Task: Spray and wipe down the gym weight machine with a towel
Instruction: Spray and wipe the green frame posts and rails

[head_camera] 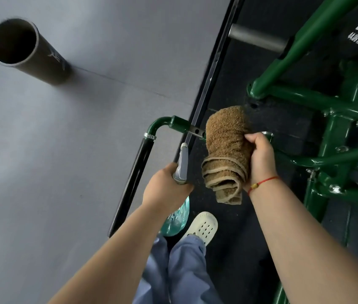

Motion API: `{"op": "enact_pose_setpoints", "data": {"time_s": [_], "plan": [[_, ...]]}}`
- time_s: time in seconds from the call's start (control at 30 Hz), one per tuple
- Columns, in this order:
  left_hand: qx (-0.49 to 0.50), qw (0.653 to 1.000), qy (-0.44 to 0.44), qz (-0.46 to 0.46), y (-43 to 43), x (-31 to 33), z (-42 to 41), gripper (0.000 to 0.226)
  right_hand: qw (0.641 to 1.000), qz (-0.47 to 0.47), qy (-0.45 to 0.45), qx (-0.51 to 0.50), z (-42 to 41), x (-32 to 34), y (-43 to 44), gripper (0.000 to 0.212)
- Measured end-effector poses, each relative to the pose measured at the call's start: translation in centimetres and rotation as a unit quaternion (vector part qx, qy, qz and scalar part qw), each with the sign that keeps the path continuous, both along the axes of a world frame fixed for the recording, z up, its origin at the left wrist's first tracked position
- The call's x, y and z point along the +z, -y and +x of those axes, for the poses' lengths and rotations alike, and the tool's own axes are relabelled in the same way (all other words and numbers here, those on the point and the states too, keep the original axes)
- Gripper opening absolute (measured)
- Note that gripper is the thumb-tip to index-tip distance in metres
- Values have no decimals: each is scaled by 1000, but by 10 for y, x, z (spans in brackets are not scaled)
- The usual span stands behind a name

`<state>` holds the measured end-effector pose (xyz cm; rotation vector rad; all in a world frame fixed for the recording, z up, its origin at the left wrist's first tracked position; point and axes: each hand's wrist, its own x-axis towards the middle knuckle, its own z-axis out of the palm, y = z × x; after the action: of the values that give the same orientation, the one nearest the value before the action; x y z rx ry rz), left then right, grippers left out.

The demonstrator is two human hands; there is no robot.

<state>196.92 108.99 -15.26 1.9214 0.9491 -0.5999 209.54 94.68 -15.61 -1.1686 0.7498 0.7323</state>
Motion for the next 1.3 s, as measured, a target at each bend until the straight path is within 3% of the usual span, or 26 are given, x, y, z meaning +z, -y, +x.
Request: {"op": "enact_pose_setpoints", "data": {"time_s": [0.23,0.37,0.4,0.5,0.6,0.7,0.77,0.87,0.97,1.03,1.17,1.23,1.3], "plan": [[-33,999,-14,31,-28,-11,12,12,993,3,-20,114,5,-15,-34,55],[-53,998,-24,20,-45,-19,21,9,989,-75,-8,124,10,-24,-49,103],[-56,998,-26,15,-51,-22,23,10,988,-91,6,124,13,-26,-56,103],[-64,997,-35,4,-69,-28,28,11,975,-159,81,132,21,-34,-79,72],[-61,997,-38,13,-85,-32,27,15,910,-279,207,228,30,-50,-108,64],[-22,999,-21,13,-100,-33,22,16,801,-406,249,363,27,-70,-136,62],[0,1000,-8,23,-110,-34,16,16,736,-475,274,398,17,-77,-151,55],[37,999,11,33,-121,-37,8,16,685,-472,356,425,6,-78,-159,50],[64,998,5,18,-124,-38,2,16,641,-382,411,524,16,-67,-157,54],[68,998,-2,5,-123,-40,0,15,642,-329,392,571,35,-56,-159,48],[104,994,4,-24,-118,-42,-5,14,620,-439,324,564,78,-66,-175,47],[123,992,5,-41,-117,-43,-6,16,566,-460,260,632,83,-75,-190,52],[149,987,7,-60,-118,-43,-7,13,479,-469,253,698,79,-77,-208,58]]}}
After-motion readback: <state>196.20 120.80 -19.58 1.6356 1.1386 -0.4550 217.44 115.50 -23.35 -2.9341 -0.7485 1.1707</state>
